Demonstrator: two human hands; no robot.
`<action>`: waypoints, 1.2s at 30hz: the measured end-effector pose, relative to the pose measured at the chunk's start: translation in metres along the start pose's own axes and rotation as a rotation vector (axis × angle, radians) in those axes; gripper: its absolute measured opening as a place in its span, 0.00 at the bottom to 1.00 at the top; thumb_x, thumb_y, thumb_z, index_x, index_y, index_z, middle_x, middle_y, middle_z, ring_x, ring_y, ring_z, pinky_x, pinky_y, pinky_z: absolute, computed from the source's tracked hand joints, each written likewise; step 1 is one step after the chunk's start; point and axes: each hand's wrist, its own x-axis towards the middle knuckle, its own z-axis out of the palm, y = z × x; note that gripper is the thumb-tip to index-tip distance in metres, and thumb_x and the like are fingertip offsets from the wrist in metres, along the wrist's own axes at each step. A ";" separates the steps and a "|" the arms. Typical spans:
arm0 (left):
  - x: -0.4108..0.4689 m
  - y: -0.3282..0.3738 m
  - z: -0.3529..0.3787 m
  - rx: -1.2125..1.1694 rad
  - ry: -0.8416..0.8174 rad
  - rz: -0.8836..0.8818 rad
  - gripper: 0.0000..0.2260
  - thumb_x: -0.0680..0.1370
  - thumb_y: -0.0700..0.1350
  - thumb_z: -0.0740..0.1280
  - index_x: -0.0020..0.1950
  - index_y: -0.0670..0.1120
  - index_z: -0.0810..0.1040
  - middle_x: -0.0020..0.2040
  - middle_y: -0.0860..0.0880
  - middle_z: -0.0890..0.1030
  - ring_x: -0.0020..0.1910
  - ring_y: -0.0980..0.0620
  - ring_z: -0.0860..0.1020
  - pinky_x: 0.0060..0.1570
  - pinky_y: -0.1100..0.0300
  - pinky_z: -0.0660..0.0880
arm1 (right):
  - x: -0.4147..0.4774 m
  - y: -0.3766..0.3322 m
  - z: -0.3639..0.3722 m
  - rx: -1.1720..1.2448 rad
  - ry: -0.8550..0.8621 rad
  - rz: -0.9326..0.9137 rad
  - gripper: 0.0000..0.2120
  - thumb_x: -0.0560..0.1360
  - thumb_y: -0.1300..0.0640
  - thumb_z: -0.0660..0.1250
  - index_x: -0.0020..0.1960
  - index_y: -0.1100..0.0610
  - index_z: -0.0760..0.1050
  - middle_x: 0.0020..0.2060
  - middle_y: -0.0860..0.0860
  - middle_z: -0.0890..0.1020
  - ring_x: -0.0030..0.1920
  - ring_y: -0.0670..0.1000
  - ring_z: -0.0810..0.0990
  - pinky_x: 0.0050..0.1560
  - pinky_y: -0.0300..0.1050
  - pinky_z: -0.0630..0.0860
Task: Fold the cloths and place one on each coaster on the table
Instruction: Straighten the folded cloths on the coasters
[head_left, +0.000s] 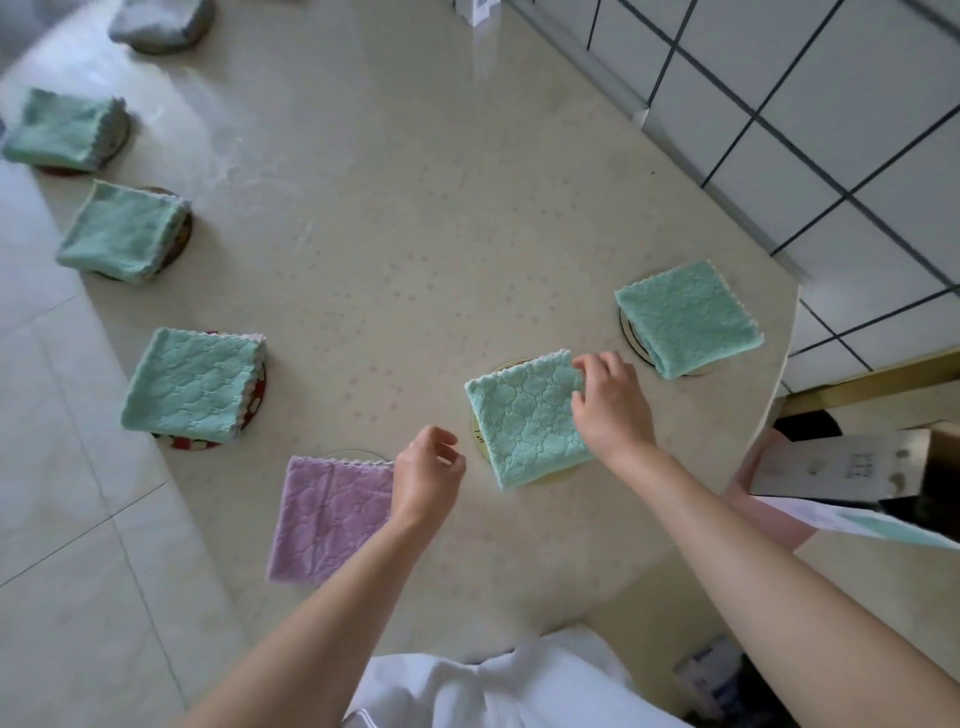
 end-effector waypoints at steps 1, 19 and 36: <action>-0.001 -0.005 -0.009 0.005 0.010 0.023 0.07 0.74 0.40 0.68 0.50 0.48 0.78 0.41 0.52 0.81 0.40 0.54 0.79 0.39 0.62 0.74 | -0.009 -0.007 0.001 -0.016 0.006 -0.058 0.17 0.74 0.65 0.63 0.63 0.59 0.72 0.58 0.56 0.74 0.57 0.58 0.71 0.54 0.49 0.72; -0.026 -0.159 -0.133 -0.028 0.145 0.016 0.14 0.70 0.38 0.72 0.54 0.42 0.76 0.48 0.45 0.77 0.46 0.48 0.77 0.47 0.57 0.74 | -0.145 -0.173 0.094 0.503 -0.260 0.365 0.13 0.74 0.57 0.66 0.58 0.58 0.74 0.48 0.52 0.80 0.50 0.51 0.78 0.48 0.37 0.68; -0.013 -0.167 -0.144 -0.266 -0.128 -0.200 0.11 0.70 0.44 0.73 0.50 0.44 0.78 0.44 0.46 0.83 0.43 0.48 0.82 0.46 0.49 0.81 | -0.142 -0.190 0.112 0.565 -0.225 0.676 0.19 0.72 0.50 0.68 0.57 0.61 0.70 0.48 0.54 0.76 0.45 0.53 0.74 0.42 0.40 0.67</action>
